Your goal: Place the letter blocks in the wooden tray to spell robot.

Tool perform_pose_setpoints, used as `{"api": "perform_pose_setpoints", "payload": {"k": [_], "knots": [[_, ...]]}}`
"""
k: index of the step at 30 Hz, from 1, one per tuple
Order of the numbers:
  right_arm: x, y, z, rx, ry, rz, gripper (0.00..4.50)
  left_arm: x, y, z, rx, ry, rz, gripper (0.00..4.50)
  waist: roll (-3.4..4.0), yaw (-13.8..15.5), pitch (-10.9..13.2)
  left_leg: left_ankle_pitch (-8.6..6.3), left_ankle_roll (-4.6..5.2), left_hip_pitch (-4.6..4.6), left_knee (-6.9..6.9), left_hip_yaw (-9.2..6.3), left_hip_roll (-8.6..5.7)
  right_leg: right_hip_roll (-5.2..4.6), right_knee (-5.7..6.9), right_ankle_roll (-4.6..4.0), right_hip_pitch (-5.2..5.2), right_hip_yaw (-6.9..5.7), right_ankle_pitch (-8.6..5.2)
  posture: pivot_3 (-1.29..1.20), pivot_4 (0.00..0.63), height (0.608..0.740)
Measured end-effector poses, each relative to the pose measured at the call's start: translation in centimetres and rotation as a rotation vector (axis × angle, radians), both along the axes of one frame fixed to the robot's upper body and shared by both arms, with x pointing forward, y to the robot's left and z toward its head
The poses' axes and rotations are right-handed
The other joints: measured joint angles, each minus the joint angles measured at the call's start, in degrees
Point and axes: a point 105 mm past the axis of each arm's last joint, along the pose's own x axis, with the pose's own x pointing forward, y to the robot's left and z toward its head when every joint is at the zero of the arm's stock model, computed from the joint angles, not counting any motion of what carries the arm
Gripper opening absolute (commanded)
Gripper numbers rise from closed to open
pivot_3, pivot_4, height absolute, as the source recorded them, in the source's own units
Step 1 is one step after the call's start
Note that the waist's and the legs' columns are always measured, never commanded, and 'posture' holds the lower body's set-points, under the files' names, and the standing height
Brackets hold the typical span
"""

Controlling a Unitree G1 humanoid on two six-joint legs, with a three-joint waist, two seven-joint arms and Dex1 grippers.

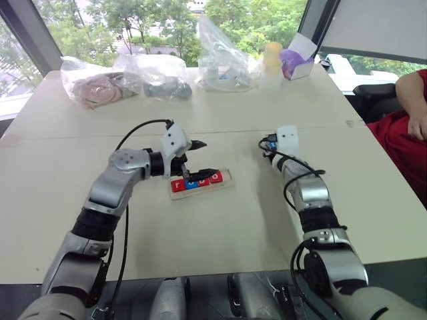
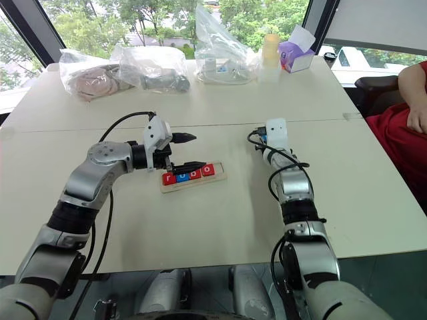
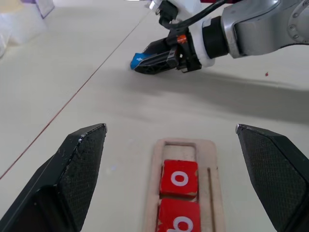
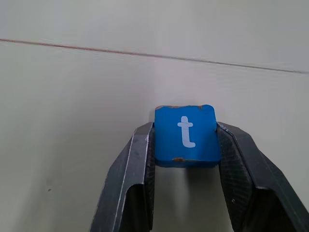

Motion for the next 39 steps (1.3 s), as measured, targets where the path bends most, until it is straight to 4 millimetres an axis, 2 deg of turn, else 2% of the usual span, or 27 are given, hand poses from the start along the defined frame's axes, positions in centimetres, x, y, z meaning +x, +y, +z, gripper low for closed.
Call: {"api": "perform_pose_setpoints", "payload": {"k": [5,8,13,15,16,17,18,19,22,24,25,27,30,32,34,36,39], "knots": [[-4.9,0.5,-0.4,0.061,0.044,-0.039,1.20,-2.8,0.0,-0.3,0.040,0.037,-0.078,4.50,0.03,-0.2,0.0,0.00,0.00,0.00,-0.07,-0.25,0.04,0.05,0.02,-0.02,-0.06,0.00,-0.01,0.00,0.150,0.740],[-8.2,1.1,-0.5,0.116,0.088,-0.073,1.20,-5.4,-0.1,-0.6,0.083,0.078,-0.161,4.50,0.03,-0.2,0.0,0.00,0.00,0.02,-0.06,-0.28,0.05,0.06,0.04,-0.04,-0.06,-0.01,-0.02,0.00,0.150,0.740],[-9.6,2.2,-0.8,0.173,0.136,-0.085,1.20,-6.4,-0.5,-0.5,0.098,0.101,-0.199,4.50,0.01,-0.1,0.0,0.07,-0.11,0.13,0.12,-0.23,0.02,0.06,-0.01,-0.27,0.10,0.00,-0.12,0.00,0.150,0.740],[-9.8,2.7,-1.5,0.198,0.166,-0.089,2.24,-6.2,-0.5,-0.6,0.096,0.107,-0.196,4.50,0.02,-0.2,0.0,0.07,-0.11,0.12,0.12,-0.23,0.01,0.06,-0.01,-0.27,0.10,0.00,-0.12,0.00,0.150,0.740],[-9.8,2.8,-1.5,0.205,0.172,-0.089,2.59,-5.9,-0.6,-0.6,0.097,0.108,-0.195,4.50,0.01,-0.1,0.0,0.07,-0.11,0.11,0.11,-0.23,0.01,0.06,-0.02,-0.27,0.10,-0.01,-0.12,0.00,0.150,0.740],[-9.8,2.8,-1.5,0.207,0.172,-0.088,3.21,-5.8,-0.5,-0.6,0.100,0.110,-0.189,4.50,0.01,-0.1,0.0,0.07,-0.11,0.10,0.10,-0.23,0.00,0.06,-0.04,-0.24,0.09,-0.01,-0.11,0.00,0.150,0.740],[-9.8,2.9,-1.5,0.211,0.172,-0.081,3.61,-5.6,-0.4,-0.6,0.100,0.112,-0.187,4.50,0.01,-0.2,0.0,0.07,-0.11,0.10,0.08,-0.22,0.00,0.06,-0.04,-0.21,0.09,-0.01,-0.11,0.00,0.150,0.740],[-9.8,2.9,-1.3,0.210,0.173,-0.076,4.27,-5.4,-0.3,-0.7,0.098,0.113,-0.186,4.50,0.01,-0.1,0.0,0.07,-0.11,0.10,0.06,-0.22,0.00,0.06,-0.05,-0.11,0.09,-0.01,-0.08,0.00,0.150,0.740],[-9.9,2.6,-1.1,0.213,0.184,-0.062,4.40,-5.1,0.1,-0.9,0.105,0.123,-0.179,4.50,0.01,0.0,0.0,0.07,-0.11,0.05,0.03,-0.23,0.00,0.05,-0.07,-0.04,0.06,-0.04,-0.06,0.00,0.150,0.740],[-10.0,1.5,-0.6,0.186,0.179,-0.037,4.40,-4.8,1.0,-1.2,0.125,0.135,-0.162,4.50,0.02,0.0,0.0,0.07,-0.11,0.02,0.03,-0.22,0.00,0.03,-0.10,-0.06,0.04,-0.04,-0.07,0.00,0.150,0.740],[-9.8,0.9,0.0,0.158,0.165,-0.003,4.40,-4.7,1.5,-1.2,0.132,0.141,-0.154,4.50,0.06,-0.1,0.0,0.07,-0.11,0.01,0.04,-0.20,-0.01,0.01,-0.12,-0.09,0.03,-0.03,-0.09,0.00,0.150,0.740],[-9.1,-1.0,3.1,0.044,0.075,0.161,4.40,-4.5,2.9,-0.7,0.147,0.148,-0.133,4.50,0.10,-0.1,0.1,0.07,-0.11,0.01,0.05,-0.02,-0.04,-0.01,-0.21,-0.19,0.05,0.00,-0.14,0.00,0.150,0.740],[-9.4,-2.0,5.7,-0.120,0.020,0.484,4.40,-4.9,4.3,0.4,0.149,0.164,-0.148,4.50,0.03,-0.1,0.1,0.01,-0.02,0.07,-0.06,0.02,0.00,0.11,-0.43,-0.14,0.18,-0.07,-0.14,0.00,0.150,0.740],[-9.8,-2.0,5.2,-0.141,0.035,0.624,4.40,-5.1,4.7,0.8,0.147,0.168,-0.158,4.50,-0.01,-0.1,0.1,-0.03,0.05,0.07,-0.10,-0.04,0.04,0.16,-0.45,-0.02,0.20,-0.11,-0.06,0.00,0.150,0.740],[-10.2,-2.3,3.5,-0.176,0.098,0.785,4.40,-5.5,4.8,1.0,0.155,0.184,-0.176,4.50,0.00,-0.2,0.1,-0.04,0.08,0.06,-0.09,0.00,0.03,0.16,-0.46,0.00,0.18,-0.09,-0.06,0.00,0.150,0.740],[-10.4,-3.2,2.1,-0.177,0.146,0.861,4.40,-5.7,5.2,1.4,0.164,0.186,-0.175,4.50,0.00,-0.1,0.1,-0.04,0.08,0.04,-0.06,0.02,0.03,0.13,-0.46,0.01,0.17,-0.09,-0.05,0.00,0.150,0.740],[-10.0,-3.5,0.8,-0.205,0.165,0.940,4.40,-5.6,5.8,1.9,0.170,0.175,-0.149,4.50,-0.02,-0.3,0.1,-0.04,0.08,0.05,0.00,0.08,0.03,0.13,-0.46,0.00,0.18,-0.05,-0.04,0.00,0.150,0.740]]}}
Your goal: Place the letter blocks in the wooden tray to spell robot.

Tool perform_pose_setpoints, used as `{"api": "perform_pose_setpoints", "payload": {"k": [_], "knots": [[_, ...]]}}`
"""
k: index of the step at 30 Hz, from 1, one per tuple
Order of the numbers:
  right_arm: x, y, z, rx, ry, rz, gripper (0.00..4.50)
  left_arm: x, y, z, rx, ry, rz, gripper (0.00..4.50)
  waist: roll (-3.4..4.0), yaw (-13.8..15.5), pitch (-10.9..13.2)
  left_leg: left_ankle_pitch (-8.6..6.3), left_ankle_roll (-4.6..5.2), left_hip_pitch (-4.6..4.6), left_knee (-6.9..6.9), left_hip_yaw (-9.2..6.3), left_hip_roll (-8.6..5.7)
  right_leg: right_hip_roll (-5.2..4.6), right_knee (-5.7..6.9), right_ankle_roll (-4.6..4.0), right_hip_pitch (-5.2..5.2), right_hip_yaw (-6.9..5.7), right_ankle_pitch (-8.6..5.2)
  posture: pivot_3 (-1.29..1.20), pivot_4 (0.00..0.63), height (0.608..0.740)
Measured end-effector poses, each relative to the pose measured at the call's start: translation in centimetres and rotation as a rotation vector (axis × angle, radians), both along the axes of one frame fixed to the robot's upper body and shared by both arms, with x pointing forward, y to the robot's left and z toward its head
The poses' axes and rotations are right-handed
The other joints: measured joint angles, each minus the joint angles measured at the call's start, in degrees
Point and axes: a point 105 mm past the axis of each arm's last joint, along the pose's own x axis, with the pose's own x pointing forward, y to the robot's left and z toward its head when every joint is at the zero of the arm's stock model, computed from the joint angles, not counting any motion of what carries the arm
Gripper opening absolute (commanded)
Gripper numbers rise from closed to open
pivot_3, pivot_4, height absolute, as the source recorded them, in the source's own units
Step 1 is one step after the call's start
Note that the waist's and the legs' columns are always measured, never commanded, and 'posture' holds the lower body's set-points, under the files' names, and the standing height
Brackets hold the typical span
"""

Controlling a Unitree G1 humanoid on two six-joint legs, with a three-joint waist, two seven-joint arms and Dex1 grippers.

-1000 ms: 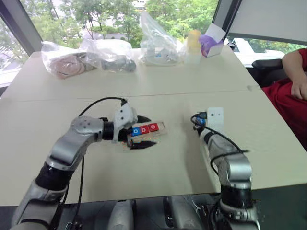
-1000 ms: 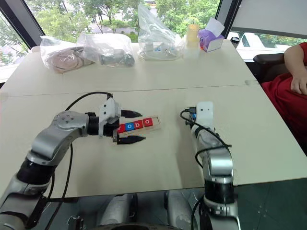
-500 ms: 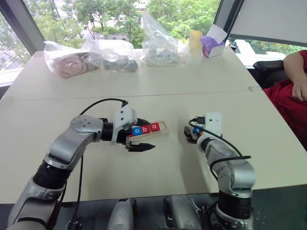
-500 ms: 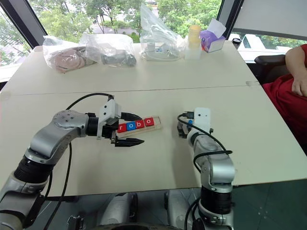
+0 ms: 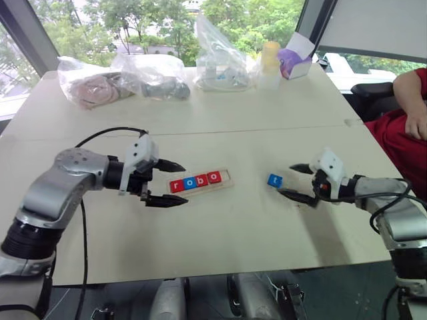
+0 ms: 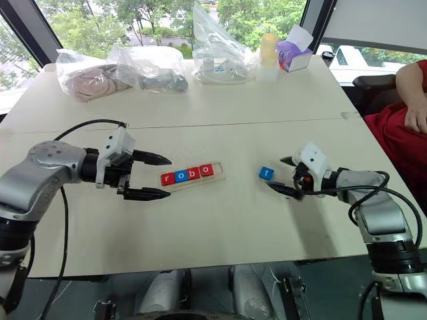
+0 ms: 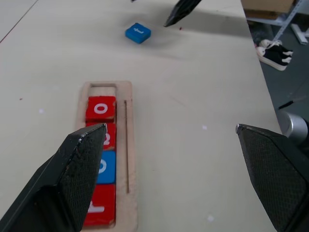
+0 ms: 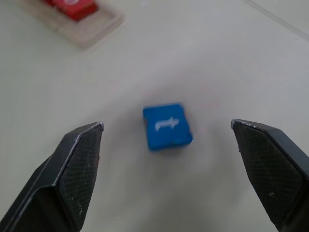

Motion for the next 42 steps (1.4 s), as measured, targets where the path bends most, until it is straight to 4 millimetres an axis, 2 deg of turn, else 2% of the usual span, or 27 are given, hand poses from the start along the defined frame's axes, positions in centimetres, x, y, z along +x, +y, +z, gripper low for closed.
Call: {"api": "perform_pose_setpoints", "payload": {"k": [6,8,11,15,16,23,25,27,29,31,34,42], "knots": [[1.8,0.1,-1.9,-0.003,0.003,0.047,4.40,0.1,1.1,0.1,0.007,0.001,0.065,4.50,0.02,0.1,0.0,0.00,-0.01,-0.01,0.02,0.01,0.00,-0.02,0.02,-0.01,0.00,0.02,0.02,0.00,0.150,0.740],[2.1,0.3,-1.9,0.000,-0.003,0.061,4.40,0.1,1.5,0.1,0.012,0.000,0.083,4.50,0.02,0.2,0.0,0.00,-0.01,-0.01,0.01,0.01,0.00,-0.04,0.02,0.00,0.00,0.01,0.02,0.00,0.150,0.740],[2.5,0.6,-2.1,0.011,-0.009,0.071,3.57,0.2,1.9,0.0,0.018,0.002,0.110,4.50,0.02,0.1,0.0,0.01,-0.01,0.00,0.02,0.00,0.00,-0.03,0.03,-0.01,0.00,0.01,0.02,0.00,0.150,0.740],[2.4,0.9,-2.4,0.021,-0.006,0.096,1.49,0.0,2.7,-0.2,0.034,0.012,0.143,4.50,0.02,0.1,0.0,0.01,-0.01,0.04,0.05,0.02,0.00,-0.04,0.08,-0.02,0.02,0.03,0.02,0.00,0.150,0.740],[2.4,0.9,-2.4,0.019,-0.011,0.098,1.16,0.0,2.8,-0.4,0.038,0.018,0.148,4.50,0.02,0.2,0.0,0.01,-0.02,0.04,0.07,0.02,0.00,-0.05,0.10,-0.03,0.02,0.03,0.02,0.00,0.150,0.740],[2.7,1.2,-2.1,0.023,0.000,0.102,1.16,-0.7,4.3,-1.8,0.090,0.053,0.194,4.50,0.02,0.1,0.0,0.01,-0.03,0.07,0.11,0.04,0.00,-0.06,0.19,-0.04,0.03,0.06,0.01,0.00,0.150,0.740],[2.8,2.5,-1.4,0.035,0.006,0.151,1.16,-0.9,5.6,-2.8,0.153,0.063,0.230,4.50,0.05,-0.2,0.0,0.01,-0.02,0.12,0.06,0.10,0.02,-0.06,0.29,-0.04,-0.03,0.10,0.01,0.00,0.150,0.740],[3.0,4.9,-0.2,0.046,-0.008,0.245,1.16,-1.3,6.8,-4.0,0.219,0.073,0.257,4.50,0.08,-0.6,0.0,0.01,-0.02,0.15,0.05,0.10,0.03,-0.05,0.38,-0.04,-0.08,0.10,0.01,0.00,0.150,0.740],[3.3,6.9,0.9,0.046,-0.026,0.325,1.16,-1.5,7.0,-4.4,0.215,0.087,0.272,4.50,0.08,-0.5,0.1,0.01,-0.03,0.13,0.06,0.05,0.04,-0.04,0.42,-0.05,-0.08,0.07,0.00,0.00,0.150,0.740],[3.7,8.7,1.9,0.040,-0.046,0.398,1.16,-1.5,6.9,-4.5,0.187,0.091,0.283,4.50,0.08,-0.3,0.1,0.01,-0.03,0.12,0.07,0.07,0.05,-0.05,0.41,-0.05,-0.09,0.07,0.00,0.00,0.150,0.740],[4.4,10.1,2.0,0.009,-0.042,0.459,1.16,-1.5,6.9,-4.3,0.173,0.074,0.301,4.50,0.07,0.3,0.1,0.01,-0.03,0.08,0.08,0.07,0.03,-0.11,0.40,-0.04,-0.09,0.05,0.01,0.00,0.150,0.740],[5.4,11.2,0.6,-0.048,0.018,0.529,1.16,-2.0,5.9,-2.6,0.057,0.054,0.333,4.50,0.06,0.1,0.1,0.01,-0.03,0.06,0.07,0.06,0.01,-0.20,0.40,-0.03,-0.09,0.03,0.02,0.00,0.150,0.740]]}}
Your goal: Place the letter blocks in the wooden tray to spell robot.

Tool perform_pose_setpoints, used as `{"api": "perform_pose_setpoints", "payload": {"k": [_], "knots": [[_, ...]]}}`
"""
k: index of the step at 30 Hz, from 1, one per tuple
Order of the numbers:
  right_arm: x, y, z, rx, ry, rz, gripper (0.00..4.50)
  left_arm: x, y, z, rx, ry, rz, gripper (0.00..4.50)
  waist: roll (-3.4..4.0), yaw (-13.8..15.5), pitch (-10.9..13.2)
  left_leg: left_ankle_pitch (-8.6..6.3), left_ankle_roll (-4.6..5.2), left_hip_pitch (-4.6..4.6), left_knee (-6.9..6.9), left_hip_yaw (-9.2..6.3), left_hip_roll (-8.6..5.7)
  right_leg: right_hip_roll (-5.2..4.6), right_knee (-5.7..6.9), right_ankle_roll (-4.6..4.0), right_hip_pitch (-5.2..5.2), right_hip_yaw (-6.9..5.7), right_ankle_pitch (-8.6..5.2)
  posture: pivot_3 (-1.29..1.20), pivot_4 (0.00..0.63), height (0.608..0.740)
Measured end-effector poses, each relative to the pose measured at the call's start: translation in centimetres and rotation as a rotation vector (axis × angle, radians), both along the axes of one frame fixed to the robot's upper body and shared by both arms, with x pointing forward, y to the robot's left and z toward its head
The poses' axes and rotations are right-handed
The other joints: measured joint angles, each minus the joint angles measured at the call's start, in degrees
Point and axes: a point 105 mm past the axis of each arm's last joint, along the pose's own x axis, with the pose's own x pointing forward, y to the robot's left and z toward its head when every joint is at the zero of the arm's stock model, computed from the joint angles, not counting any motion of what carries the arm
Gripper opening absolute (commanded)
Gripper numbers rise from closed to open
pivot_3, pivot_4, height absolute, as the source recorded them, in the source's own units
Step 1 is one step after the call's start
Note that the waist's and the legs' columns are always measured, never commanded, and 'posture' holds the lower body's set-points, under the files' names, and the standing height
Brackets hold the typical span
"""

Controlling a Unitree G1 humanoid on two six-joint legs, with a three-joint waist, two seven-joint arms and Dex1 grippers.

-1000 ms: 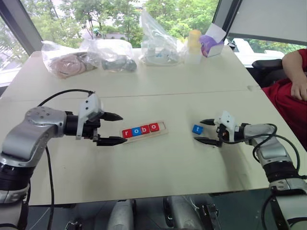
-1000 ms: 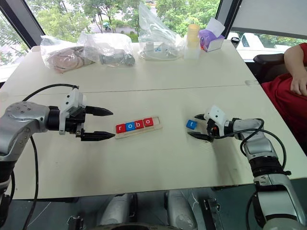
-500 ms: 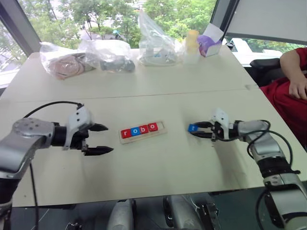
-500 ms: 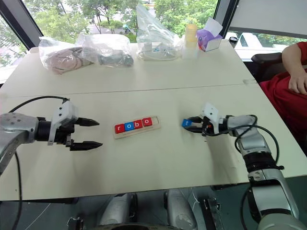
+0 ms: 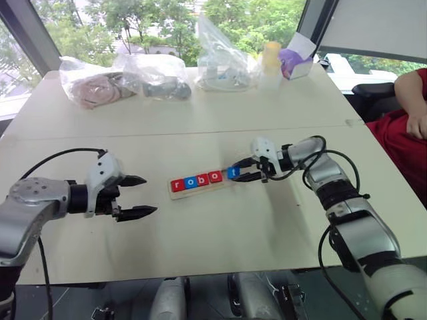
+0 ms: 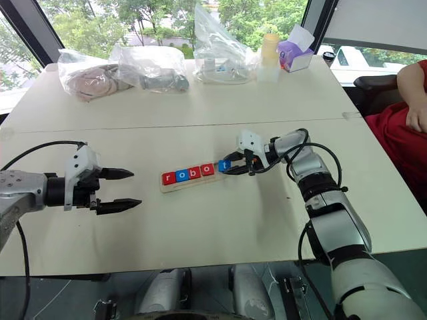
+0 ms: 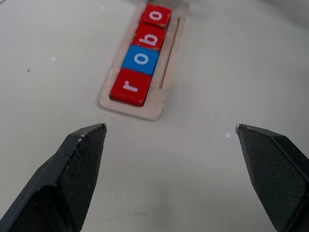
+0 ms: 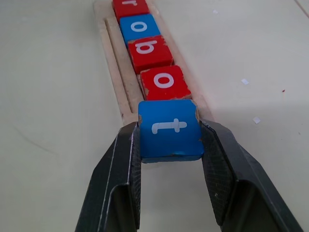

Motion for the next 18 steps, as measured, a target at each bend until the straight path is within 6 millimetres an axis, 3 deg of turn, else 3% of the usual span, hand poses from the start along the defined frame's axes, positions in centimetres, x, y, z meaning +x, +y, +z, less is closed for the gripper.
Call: {"api": "perform_pose_setpoints", "payload": {"k": [18], "knots": [[0.9,2.3,-1.2,-0.048,-0.010,0.035,1.16,-0.4,-0.3,0.3,-0.027,-0.010,0.031,4.50,0.00,-0.1,0.0,0.02,-0.04,0.03,-0.02,-0.02,0.00,0.02,0.03,-0.01,0.00,0.00,0.01,0.00,0.150,0.740]]}}
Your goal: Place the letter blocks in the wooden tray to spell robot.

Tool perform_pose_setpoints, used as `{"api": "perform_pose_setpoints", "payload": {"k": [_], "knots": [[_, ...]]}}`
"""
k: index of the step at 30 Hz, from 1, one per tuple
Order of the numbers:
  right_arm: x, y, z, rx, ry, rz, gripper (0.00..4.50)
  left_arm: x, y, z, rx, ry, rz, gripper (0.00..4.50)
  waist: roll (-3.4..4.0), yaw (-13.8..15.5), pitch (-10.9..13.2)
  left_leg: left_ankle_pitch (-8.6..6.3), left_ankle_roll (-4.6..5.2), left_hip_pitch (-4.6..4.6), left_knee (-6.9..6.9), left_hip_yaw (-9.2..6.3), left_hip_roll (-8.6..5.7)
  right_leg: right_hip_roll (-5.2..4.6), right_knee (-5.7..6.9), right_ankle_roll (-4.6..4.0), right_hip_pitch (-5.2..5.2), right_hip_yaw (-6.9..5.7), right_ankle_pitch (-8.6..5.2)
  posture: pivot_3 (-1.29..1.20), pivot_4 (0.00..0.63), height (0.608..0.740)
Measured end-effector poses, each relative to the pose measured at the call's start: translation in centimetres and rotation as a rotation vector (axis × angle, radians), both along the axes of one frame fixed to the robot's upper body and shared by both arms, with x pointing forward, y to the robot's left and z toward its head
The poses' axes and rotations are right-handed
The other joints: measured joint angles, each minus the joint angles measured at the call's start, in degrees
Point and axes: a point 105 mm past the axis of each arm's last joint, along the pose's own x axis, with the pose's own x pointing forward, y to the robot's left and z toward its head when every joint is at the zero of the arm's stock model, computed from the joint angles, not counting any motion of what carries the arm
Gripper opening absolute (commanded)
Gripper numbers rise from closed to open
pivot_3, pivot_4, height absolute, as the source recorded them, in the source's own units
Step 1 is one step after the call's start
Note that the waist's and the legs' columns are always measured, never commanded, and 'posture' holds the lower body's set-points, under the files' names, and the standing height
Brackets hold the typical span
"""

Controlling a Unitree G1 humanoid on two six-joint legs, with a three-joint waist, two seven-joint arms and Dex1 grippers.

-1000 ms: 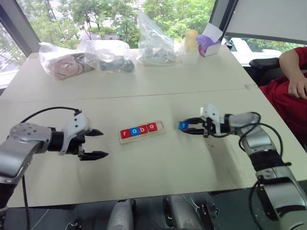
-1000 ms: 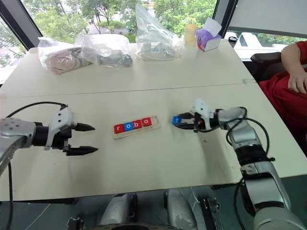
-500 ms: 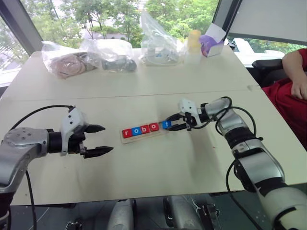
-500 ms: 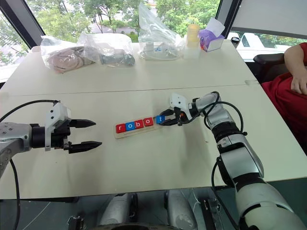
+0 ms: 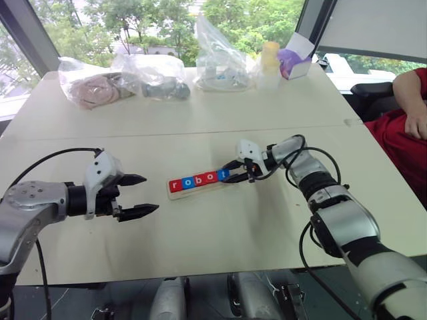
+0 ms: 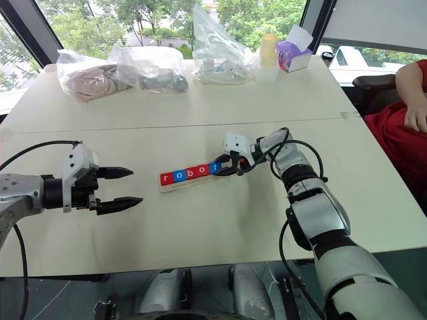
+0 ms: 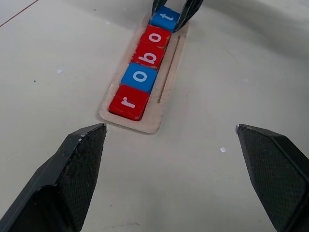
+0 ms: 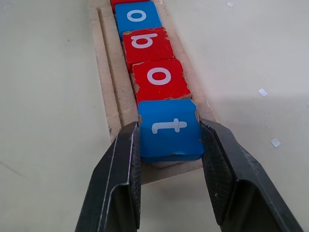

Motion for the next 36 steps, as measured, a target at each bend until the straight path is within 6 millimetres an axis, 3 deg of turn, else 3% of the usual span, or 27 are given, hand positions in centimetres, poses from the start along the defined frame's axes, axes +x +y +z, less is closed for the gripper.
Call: {"api": "perform_pose_setpoints", "payload": {"k": [18,25,31,36], "knots": [[0.2,0.3,0.1,-0.014,-0.050,0.016,1.16,0.1,-0.5,-0.1,-0.013,-0.017,0.009,4.50,0.00,-0.1,0.0,0.00,-0.01,0.02,0.00,0.00,0.00,0.00,0.01,-0.01,0.00,0.00,0.01,0.00,0.150,0.740],[0.3,0.7,0.1,0.001,-0.051,0.014,4.46,0.1,-0.7,-0.4,-0.009,-0.008,0.003,4.50,0.00,-0.2,0.0,0.00,-0.01,0.03,-0.01,0.00,0.01,0.01,0.02,-0.01,0.00,0.00,0.01,0.00,0.150,0.740],[0.5,0.5,0.3,0.004,-0.070,0.002,4.46,0.1,-0.7,-0.5,-0.008,-0.004,0.002,4.50,0.00,-0.1,0.0,0.01,-0.01,0.03,-0.01,0.00,0.00,0.00,0.02,-0.01,0.01,0.00,0.01,0.00,0.150,0.740],[0.9,-1.6,0.7,-0.023,-0.087,-0.040,4.46,0.1,-0.7,-0.5,-0.008,-0.005,0.004,4.50,0.00,0.0,0.0,0.01,-0.02,0.01,-0.01,0.02,-0.01,-0.04,0.00,-0.01,0.01,0.00,0.01,0.00,0.150,0.740]]}}
